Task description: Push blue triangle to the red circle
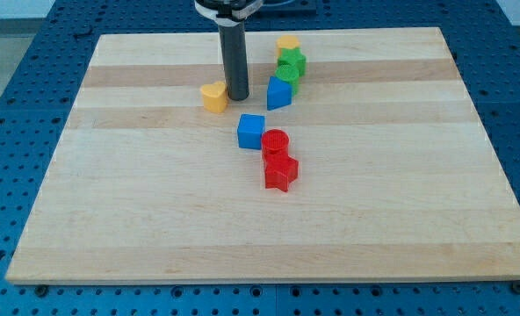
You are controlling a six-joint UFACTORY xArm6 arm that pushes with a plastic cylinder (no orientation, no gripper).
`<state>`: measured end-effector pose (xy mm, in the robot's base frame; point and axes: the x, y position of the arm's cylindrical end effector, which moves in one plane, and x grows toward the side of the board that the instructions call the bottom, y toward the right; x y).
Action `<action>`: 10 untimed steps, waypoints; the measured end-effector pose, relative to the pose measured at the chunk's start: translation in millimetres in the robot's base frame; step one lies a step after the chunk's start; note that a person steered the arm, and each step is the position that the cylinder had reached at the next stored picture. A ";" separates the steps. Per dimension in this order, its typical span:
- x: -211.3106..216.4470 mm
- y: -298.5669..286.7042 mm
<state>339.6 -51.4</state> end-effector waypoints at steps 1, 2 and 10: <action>-4.2 4.9; -6.3 17.3; 5.4 103.6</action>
<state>344.9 52.2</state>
